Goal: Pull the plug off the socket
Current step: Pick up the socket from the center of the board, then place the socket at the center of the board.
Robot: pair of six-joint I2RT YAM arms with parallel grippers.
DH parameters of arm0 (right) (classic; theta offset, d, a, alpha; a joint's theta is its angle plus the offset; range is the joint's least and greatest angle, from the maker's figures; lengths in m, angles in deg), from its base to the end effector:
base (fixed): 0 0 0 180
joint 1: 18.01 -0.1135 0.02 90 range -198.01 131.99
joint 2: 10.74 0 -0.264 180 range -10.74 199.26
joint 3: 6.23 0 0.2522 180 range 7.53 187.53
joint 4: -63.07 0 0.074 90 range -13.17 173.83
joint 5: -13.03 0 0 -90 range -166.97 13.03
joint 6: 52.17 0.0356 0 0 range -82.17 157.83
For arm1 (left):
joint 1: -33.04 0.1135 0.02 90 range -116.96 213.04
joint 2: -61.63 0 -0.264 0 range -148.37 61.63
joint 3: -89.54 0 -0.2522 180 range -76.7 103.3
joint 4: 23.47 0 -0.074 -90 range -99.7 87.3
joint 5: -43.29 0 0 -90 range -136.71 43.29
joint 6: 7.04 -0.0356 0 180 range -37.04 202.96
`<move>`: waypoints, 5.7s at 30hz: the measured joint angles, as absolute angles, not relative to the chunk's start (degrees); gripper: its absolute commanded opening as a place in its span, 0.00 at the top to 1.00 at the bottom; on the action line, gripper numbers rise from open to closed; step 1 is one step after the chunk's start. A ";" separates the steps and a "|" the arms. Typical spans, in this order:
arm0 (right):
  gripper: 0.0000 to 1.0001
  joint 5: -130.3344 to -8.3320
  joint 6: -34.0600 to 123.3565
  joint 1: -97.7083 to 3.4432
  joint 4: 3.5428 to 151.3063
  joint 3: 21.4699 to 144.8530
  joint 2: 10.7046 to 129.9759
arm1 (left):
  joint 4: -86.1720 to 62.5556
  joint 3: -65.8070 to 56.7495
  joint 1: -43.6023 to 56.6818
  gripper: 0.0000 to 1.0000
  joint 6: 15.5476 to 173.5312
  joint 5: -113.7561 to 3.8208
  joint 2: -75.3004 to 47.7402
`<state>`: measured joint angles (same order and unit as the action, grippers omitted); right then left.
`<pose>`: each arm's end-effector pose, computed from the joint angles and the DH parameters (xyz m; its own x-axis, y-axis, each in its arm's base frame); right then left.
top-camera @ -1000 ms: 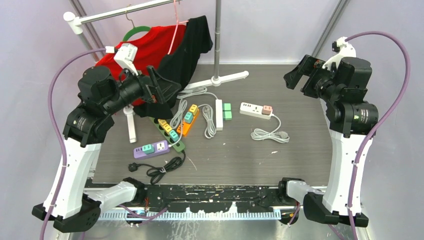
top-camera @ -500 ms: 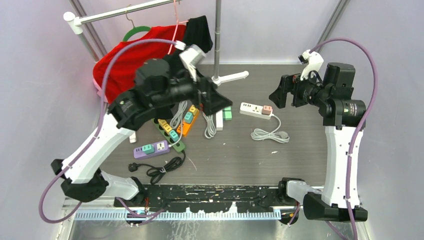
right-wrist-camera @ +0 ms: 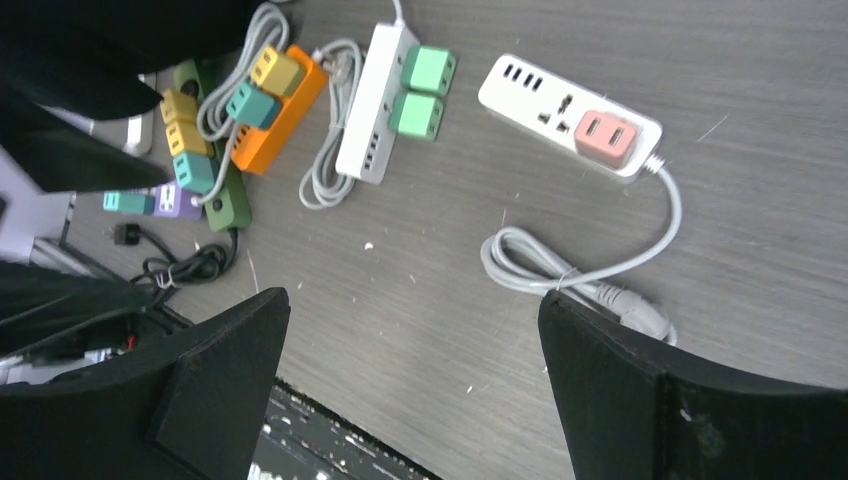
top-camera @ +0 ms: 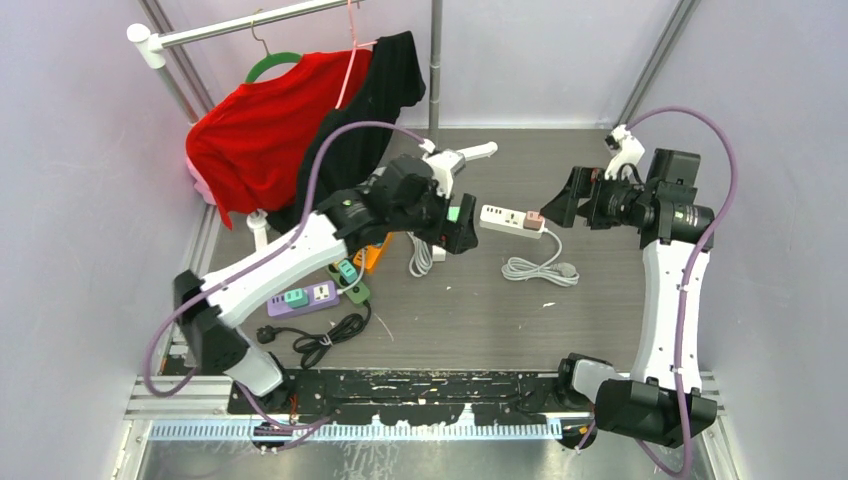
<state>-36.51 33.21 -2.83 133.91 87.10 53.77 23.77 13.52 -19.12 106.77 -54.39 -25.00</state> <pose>0.2014 -0.0307 0.4057 -0.6225 0.1054 -0.7755 -0.3172 0.8719 0.3731 0.2048 -0.2714 0.3978 -0.6243 0.1516 -0.7663 0.6576 0.6314 -0.4109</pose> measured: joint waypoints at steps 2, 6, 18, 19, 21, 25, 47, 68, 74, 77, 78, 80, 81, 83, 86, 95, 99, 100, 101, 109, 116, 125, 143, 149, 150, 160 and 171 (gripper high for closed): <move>0.00 -35.70 31.16 -2.78 134.41 84.80 53.68 | 25.04 13.67 -19.12 0.10 108.32 -51.92 -29.09; 0.00 -35.04 27.20 -2.78 135.59 80.17 52.96 | 29.17 15.40 -18.77 0.09 109.77 -46.28 -37.00; 0.00 -34.52 22.76 -2.78 136.12 75.93 52.68 | 34.15 25.34 -8.72 0.21 108.24 -48.64 -56.32; 0.00 -34.21 22.70 -2.78 136.12 75.82 52.68 | 34.28 26.26 -7.71 0.20 108.30 -49.17 -57.18; 0.00 -33.62 22.72 -2.78 136.07 75.32 52.68 | 34.24 27.83 -6.75 0.20 108.43 -49.62 -58.29; 0.00 -32.38 22.96 -2.78 135.57 72.89 52.63 | 34.11 29.63 -6.95 0.20 109.13 -49.80 -58.97; 0.00 -29.45 28.38 -2.78 129.12 66.79 52.55 | 41.30 34.81 -8.19 0.42 114.40 -47.39 -67.25; 0.00 -27.48 30.72 -2.78 126.98 66.09 52.52 | 41.54 34.83 -9.66 0.84 115.97 -48.23 -68.48; 0.00 -25.77 29.82 -2.78 127.29 66.11 52.70 | 41.52 34.83 -9.66 1.00 115.08 -48.42 -68.39; 0.00 -23.74 26.81 -2.80 128.75 66.14 52.70 | 40.56 33.12 -9.66 1.00 113.72 -48.99 -67.34; 0.00 -22.71 25.39 -2.85 129.38 66.14 52.68 | 39.66 31.59 -9.64 1.00 113.22 -49.58 -66.40; 0.00 -20.33 21.15 -2.89 131.31 66.16 52.66 | 38.24 28.64 -9.57 1.00 112.37 -50.85 -64.37; 0.00 -19.22 19.03 -2.89 132.29 66.16 52.63 | 36.60 26.35 -9.48 1.00 112.22 -51.88 -62.71; 0.00 -17.38 15.14 -2.96 133.71 66.16 52.52 | 33.91 22.35 -9.42 1.00 112.15 -53.97 -59.67; 0.00 -14.74 9.85 -3.00 135.22 66.16 51.82 | 28.12 14.63 -9.37 1.00 112.54 -58.30 -53.48; 0.01 -17.23 31.83 -5.58 117.52 64.04 49.22 | 14.06 2.02 -9.37 1.00 119.47 -67.35 -41.57; 0.03 -22.93 51.26 -8.51 106.04 59.40 49.18 | 6.07 -2.99 -9.35 1.00 125.29 -70.56 -39.84; 0.03 -24.53 56.25 -9.14 103.81 57.81 49.11 | 4.62 -3.90 -9.35 1.00 126.51 -71.11 -39.87; 0.04 -25.71 59.77 -9.47 102.67 56.59 49.11 | 3.27 -4.97 -9.35 1.00 127.76 -71.57 -39.87; 0.15 -36.88 80.18 -11.74 97.60 46.14 49.44 | -5.69 -11.12 -9.35 1.00 135.17 -73.32 -39.87; 0.24 -41.18 86.08 -15.68 91.46 42.86 53.07 | -10.24 -12.17 -9.75 1.00 138.75 -73.73 -40.02; 0.39 -45.58 87.79 -20.20 86.48 44.21 59.80 | -10.44 -12.06 -12.48 1.00 138.99 -72.90 -41.48; 0.80 -50.87 85.95 -26.04 85.85 45.81 64.39 | -7.29 -11.44 -13.09 0.70 135.49 -70.39 -41.64; 0.87 -50.25 82.89 -26.37 85.71 45.81 64.39 | -7.86 -11.47 -13.13 0.36 135.69 -71.31 -41.46; 0.87 -49.86 81.97 -26.48 85.67 45.81 64.39 | -7.95 -11.47 -13.13 0.33 135.80 -71.59 -41.27; 0.88 -42.23 63.31 -26.69 86.59 46.03 64.39 | -14.52 -19.40 -7.91 0.16 138.60 -74.65 -34.10; 0.86 -39.92 19.94 -33.16 112.01 57.85 64.37 | -18.37 -25.61 -5.20 0.21 132.94 -73.38 -24.11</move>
<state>-39.92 19.94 -33.16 112.01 57.85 64.37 -18.37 -25.61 -5.20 132.94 -73.38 -24.11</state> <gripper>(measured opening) 0.386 0.796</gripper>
